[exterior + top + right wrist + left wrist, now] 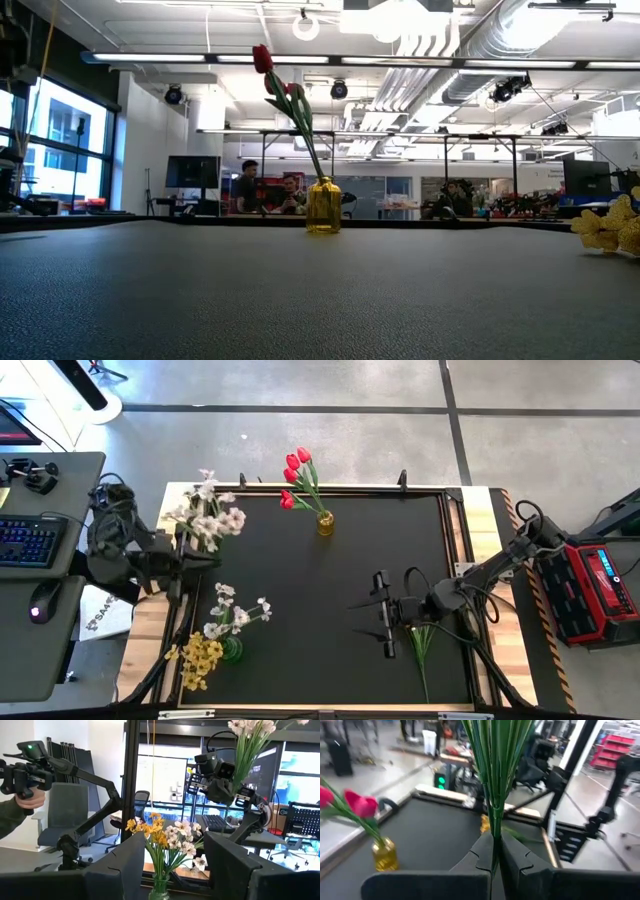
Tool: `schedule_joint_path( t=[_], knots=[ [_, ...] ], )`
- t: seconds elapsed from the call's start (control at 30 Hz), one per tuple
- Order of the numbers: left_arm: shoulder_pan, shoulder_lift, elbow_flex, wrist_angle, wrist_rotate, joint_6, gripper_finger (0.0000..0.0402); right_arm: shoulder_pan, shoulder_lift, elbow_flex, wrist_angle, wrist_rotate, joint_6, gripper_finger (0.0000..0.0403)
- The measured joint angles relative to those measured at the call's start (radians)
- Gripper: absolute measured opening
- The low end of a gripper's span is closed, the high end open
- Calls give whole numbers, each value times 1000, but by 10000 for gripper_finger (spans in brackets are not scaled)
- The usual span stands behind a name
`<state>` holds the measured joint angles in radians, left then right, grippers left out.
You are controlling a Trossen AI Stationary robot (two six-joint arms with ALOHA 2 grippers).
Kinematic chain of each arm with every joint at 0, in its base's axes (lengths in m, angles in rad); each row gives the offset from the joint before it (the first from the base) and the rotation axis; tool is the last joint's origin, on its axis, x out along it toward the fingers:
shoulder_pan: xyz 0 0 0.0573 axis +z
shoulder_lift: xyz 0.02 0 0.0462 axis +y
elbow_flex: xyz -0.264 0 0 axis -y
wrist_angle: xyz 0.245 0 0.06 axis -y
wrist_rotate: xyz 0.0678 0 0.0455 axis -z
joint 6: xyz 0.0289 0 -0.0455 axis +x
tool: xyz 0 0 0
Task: Sort flowers into vase by color
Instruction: Put the white flowers into the green vase
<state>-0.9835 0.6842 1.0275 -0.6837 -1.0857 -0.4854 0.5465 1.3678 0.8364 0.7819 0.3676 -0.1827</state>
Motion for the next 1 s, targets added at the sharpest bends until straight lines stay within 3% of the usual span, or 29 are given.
schedule_joint_path(
  t=[0.27,0.67,1.0],
  knots=[
    [-184,66,0,-76,-69,-203,0,9,0,0,-38,3,29,188],
    [-516,229,-1,-177,-354,-488,0,65,1,0,-39,2,1,189],
    [-603,397,-13,-191,-473,-618,0,64,1,0,-37,2,-2,189]
  ],
)
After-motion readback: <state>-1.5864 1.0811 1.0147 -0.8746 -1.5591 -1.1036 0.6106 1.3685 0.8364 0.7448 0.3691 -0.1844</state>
